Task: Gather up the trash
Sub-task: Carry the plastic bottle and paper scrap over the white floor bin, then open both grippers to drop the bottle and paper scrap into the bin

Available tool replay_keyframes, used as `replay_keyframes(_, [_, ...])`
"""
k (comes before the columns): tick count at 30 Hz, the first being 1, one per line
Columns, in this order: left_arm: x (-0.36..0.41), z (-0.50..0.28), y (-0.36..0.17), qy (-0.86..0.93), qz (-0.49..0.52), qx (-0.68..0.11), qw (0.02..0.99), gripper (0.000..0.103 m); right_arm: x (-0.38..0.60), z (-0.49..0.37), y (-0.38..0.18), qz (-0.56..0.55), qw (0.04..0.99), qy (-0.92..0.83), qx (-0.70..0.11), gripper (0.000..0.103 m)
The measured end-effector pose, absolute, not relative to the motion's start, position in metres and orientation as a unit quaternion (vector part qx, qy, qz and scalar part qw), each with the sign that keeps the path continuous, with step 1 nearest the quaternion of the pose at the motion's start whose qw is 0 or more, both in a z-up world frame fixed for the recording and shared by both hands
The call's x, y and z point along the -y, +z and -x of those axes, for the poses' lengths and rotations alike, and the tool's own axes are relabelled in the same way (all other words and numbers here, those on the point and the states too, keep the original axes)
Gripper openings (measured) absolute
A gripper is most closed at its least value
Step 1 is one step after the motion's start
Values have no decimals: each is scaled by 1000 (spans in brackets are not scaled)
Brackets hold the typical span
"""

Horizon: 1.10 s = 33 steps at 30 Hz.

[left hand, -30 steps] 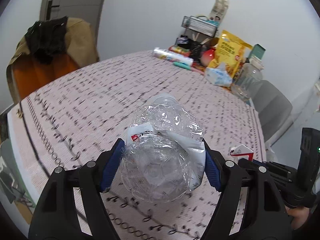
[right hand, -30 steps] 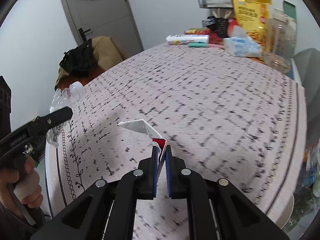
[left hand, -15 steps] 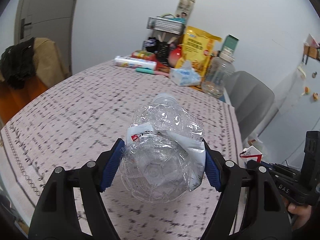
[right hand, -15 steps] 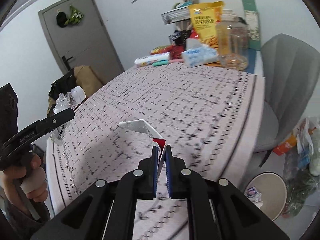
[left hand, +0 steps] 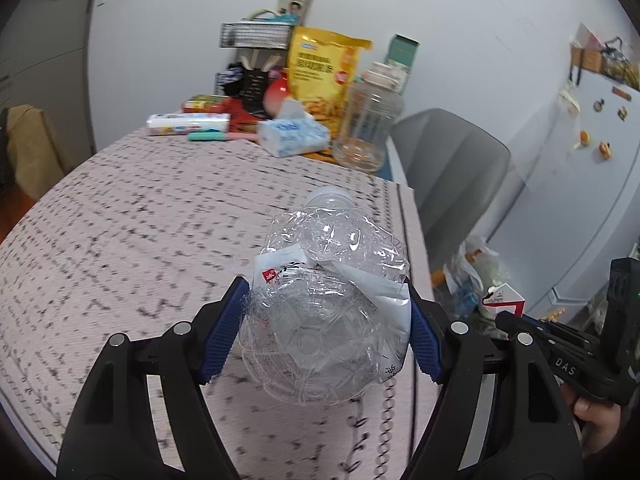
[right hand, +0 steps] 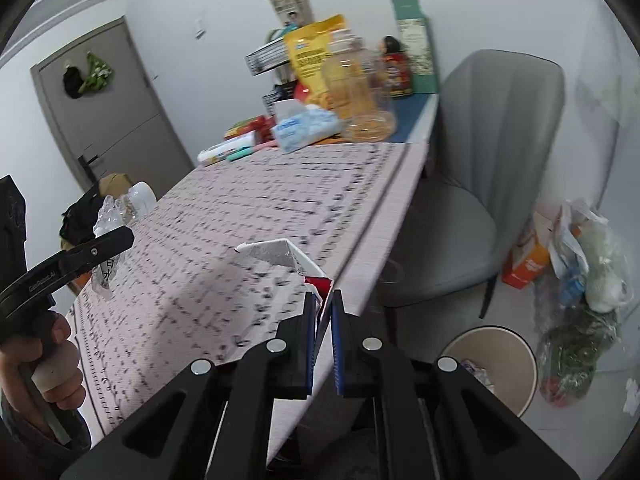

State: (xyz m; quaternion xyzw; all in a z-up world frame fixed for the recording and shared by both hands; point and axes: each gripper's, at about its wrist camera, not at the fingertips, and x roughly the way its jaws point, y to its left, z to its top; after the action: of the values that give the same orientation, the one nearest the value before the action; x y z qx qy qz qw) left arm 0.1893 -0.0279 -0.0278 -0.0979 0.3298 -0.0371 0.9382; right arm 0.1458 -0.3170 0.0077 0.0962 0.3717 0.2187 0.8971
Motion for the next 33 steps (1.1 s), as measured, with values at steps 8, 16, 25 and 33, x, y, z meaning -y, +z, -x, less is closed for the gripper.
replay_keyframes(8, [82,-215,-38,-76,75,-351,930,74,365,-153,-14,-123,900,175,-380,8])
replay_keyframes(16, [133,-241,-58,-111,57,-380,917,74,410,-160,-48,-154,895,137,-395,9])
replay_keyframes(25, [186,-267,-77,-144,36,-406,902,74,461,-171,-93,-186,885,79,-419,9])
replay_keyframes(33, [232,-281,-97,-169,15,-430,887,74,499,-190,-129,-214,874,52,-434,40])
